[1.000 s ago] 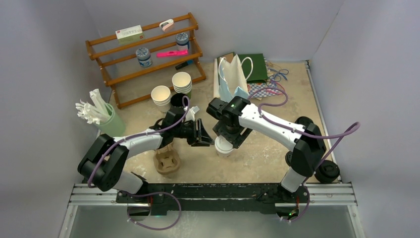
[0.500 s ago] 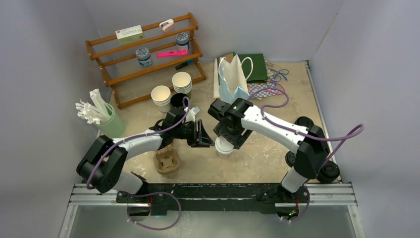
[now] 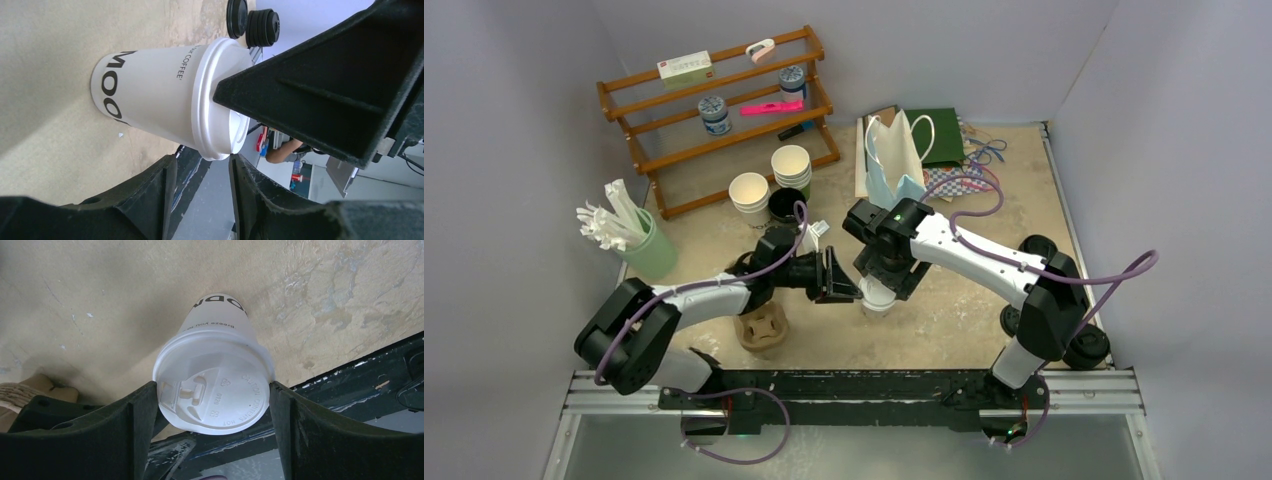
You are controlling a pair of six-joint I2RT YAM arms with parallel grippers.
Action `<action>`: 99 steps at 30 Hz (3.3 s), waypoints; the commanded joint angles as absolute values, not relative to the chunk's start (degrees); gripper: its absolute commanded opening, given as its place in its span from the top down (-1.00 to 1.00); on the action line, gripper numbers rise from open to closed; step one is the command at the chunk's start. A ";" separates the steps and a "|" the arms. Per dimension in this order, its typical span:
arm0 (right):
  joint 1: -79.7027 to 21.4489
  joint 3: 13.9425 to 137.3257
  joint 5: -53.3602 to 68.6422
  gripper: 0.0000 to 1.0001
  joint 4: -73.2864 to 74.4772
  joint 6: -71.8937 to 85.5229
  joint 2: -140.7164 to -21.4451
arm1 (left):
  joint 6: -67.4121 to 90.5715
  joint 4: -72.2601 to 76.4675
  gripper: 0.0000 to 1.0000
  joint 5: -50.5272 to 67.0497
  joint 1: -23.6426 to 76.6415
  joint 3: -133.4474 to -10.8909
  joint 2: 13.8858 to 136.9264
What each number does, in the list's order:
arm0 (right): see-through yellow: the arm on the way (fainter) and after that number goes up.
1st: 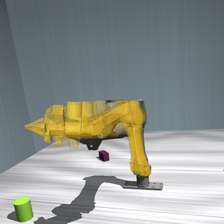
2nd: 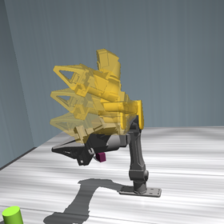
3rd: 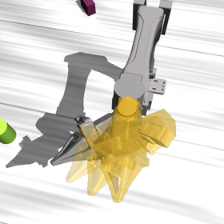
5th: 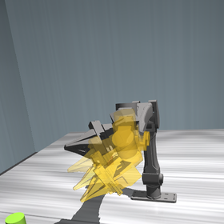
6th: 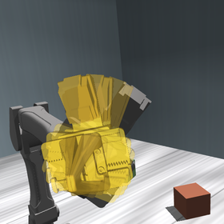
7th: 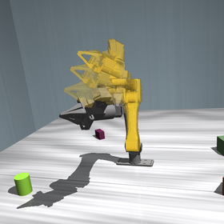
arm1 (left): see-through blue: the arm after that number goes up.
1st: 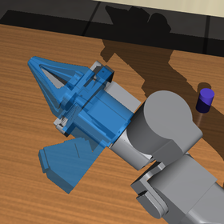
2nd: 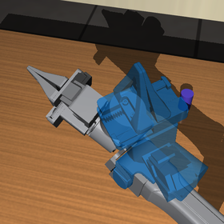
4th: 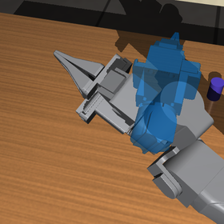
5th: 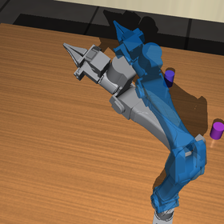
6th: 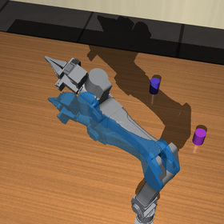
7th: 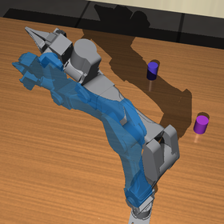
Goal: Pack the takeout coffee
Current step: Close the cup lid on the coffee cup.
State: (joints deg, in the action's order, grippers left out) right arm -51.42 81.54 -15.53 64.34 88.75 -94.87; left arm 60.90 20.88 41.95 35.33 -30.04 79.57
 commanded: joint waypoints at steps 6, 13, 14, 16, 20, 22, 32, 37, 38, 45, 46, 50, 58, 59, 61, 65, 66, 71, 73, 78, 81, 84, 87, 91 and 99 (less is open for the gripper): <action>-51.76 78.84 -17.67 -0.59 61.61 88.72 -99.42 | 62.03 25.52 0.12 42.75 37.17 -30.98 82.82; -51.76 78.49 -17.40 -0.59 61.22 88.50 -99.67 | 58.93 21.51 0.28 41.07 37.09 -31.45 84.66; -51.72 78.52 -17.40 -0.59 61.22 88.48 -99.81 | 58.36 20.93 0.28 40.81 37.11 -31.61 84.83; -51.71 78.34 -17.44 -0.59 61.11 88.50 -99.92 | 57.41 19.88 0.30 40.28 37.10 -31.80 85.21; -51.72 78.14 -17.30 -0.59 60.67 88.48 -99.93 | 55.20 17.59 0.35 39.03 37.13 -32.25 86.02; -51.76 78.14 -17.14 -0.59 60.65 88.47 -100.16 | 54.30 16.61 0.35 38.26 37.15 -32.26 86.03; -51.83 75.94 -16.52 -0.59 57.52 88.24 -100.47 | 49.33 9.50 0.36 34.03 36.96 -33.22 85.29; -51.80 76.20 -16.91 -0.59 57.93 88.31 -100.17 | 50.12 9.66 0.30 34.66 36.99 -34.10 82.77; -51.84 76.34 -16.90 -0.59 57.92 88.28 -100.01 | 50.24 9.48 0.27 34.86 36.92 -34.55 82.00; -51.81 78.76 -17.89 -0.60 58.38 85.73 -99.73 | 49.84 6.72 0.05 35.24 36.73 -37.72 77.47; -51.78 79.09 -17.95 -0.60 58.14 84.72 -99.60 | 49.76 6.31 0.02 35.24 36.69 -37.85 76.93; -51.83 79.87 -17.45 -0.61 54.62 76.57 -98.85 | 49.72 5.24 -0.04 35.01 36.03 -37.29 74.35; -51.83 81.35 -16.27 -0.69 48.65 54.27 -98.98 | 51.14 4.91 -0.03 34.72 33.68 -34.40 68.47; -51.80 81.27 -16.04 -0.69 47.99 51.40 -98.64 | 51.32 4.88 -0.02 34.53 33.59 -34.06 67.80; -51.80 80.54 -15.80 -0.73 46.33 46.44 -96.94 | 51.83 4.83 -0.01 34.01 33.10 -33.21 66.18; -51.80 75.88 -10.45 -0.76 40.03 37.02 -91.92 | 53.43 4.56 0.01 33.87 31.51 -31.77 64.12; -51.78 74.99 -10.01 -0.76 38.59 35.07 -90.73 | 53.66 4.57 0.01 34.04 31.16 -31.67 63.99; -51.81 71.59 -5.95 -0.72 34.81 27.67 -87.08 | 53.64 4.02 0.03 34.47 30.12 -31.75 64.77; -51.83 69.94 -4.95 -0.72 34.08 26.48 -85.76 | 53.68 4.16 0.03 34.37 29.72 -31.65 64.86; -51.85 66.73 -3.76 -0.84 32.91 24.68 -82.14 | 53.53 4.99 0.03 34.34 29.16 -31.22 65.22; -51.93 65.98 -3.94 -0.90 33.36 24.52 -81.13 | 53.82 6.46 0.03 34.66 29.09 -31.03 66.28; -51.88 65.68 -4.84 -0.92 33.98 24.50 -80.24 | 54.41 8.64 0.03 35.21 29.09 -30.90 67.85; -51.93 65.63 -5.58 -0.93 34.41 23.88 -80.11 | 54.77 10.65 0.04 35.85 29.09 -31.04 69.81; -52.15 65.68 -6.44 -0.96 34.76 23.22 -80.34 | 55.48 14.32 0.08 37.59 29.09 -31.47 73.70; -53.00 62.74 -6.91 -0.97 31.52 23.61 -76.22 | 56.17 17.25 0.11 39.06 29.07 -32.43 77.21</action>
State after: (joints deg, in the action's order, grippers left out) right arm -52.18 64.29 -6.37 33.50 24.53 -79.77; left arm 55.37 12.45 37.15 29.50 -31.27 76.55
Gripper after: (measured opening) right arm 0.984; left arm 0.450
